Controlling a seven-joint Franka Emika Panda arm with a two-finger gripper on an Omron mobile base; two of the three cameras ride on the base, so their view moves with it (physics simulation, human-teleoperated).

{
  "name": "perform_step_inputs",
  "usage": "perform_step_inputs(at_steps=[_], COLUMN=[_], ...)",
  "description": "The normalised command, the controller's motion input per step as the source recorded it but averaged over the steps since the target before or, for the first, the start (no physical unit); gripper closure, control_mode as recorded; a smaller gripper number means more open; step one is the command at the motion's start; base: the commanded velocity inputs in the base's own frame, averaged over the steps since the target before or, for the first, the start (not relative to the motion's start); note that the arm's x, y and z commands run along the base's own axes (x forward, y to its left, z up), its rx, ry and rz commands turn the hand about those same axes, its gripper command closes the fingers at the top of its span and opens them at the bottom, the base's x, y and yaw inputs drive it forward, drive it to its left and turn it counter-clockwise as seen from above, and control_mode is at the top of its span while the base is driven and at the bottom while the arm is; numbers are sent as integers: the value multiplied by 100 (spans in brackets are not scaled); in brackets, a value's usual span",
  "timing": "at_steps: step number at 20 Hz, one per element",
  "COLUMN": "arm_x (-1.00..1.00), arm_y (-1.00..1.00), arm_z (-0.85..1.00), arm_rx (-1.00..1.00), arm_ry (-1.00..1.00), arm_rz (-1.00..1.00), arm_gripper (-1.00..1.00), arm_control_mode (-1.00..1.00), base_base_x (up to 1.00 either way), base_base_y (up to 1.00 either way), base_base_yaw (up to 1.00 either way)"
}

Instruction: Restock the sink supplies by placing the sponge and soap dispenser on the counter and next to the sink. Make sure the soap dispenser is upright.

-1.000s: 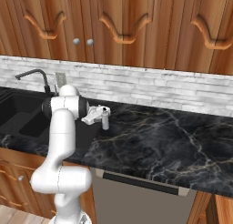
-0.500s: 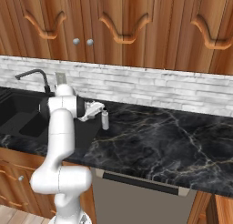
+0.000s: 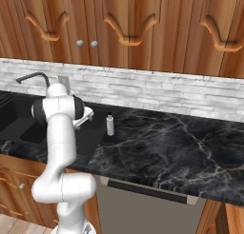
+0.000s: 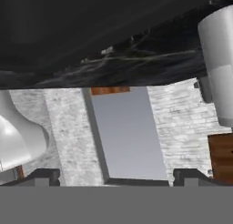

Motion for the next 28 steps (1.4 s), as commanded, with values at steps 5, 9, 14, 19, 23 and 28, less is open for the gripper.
perform_step_inputs(at_steps=[5, 9, 14, 19, 23, 28], arm_x=[-100, -100, -100, -100, -89, -31], arm_y=[-1, -21, -18, -5, -42, -10], arm_z=[43, 31, 47, 53, 40, 8], arm_rx=[4, 13, 18, 18, 26, 21], arm_ry=[-35, -38, -35, -36, -28, -17], arm_rz=[0, 0, 0, 0, 0, 1], arm_gripper=[-100, -100, -100, -100, -100, -100], arm_control_mode=[-100, -100, -100, -100, -100, -100], base_base_x=[0, 0, 0, 0, 0, 0], base_base_y=[0, 0, 0, 0, 0, 0], base_base_yaw=[0, 0, 0, 0, 0, 0])
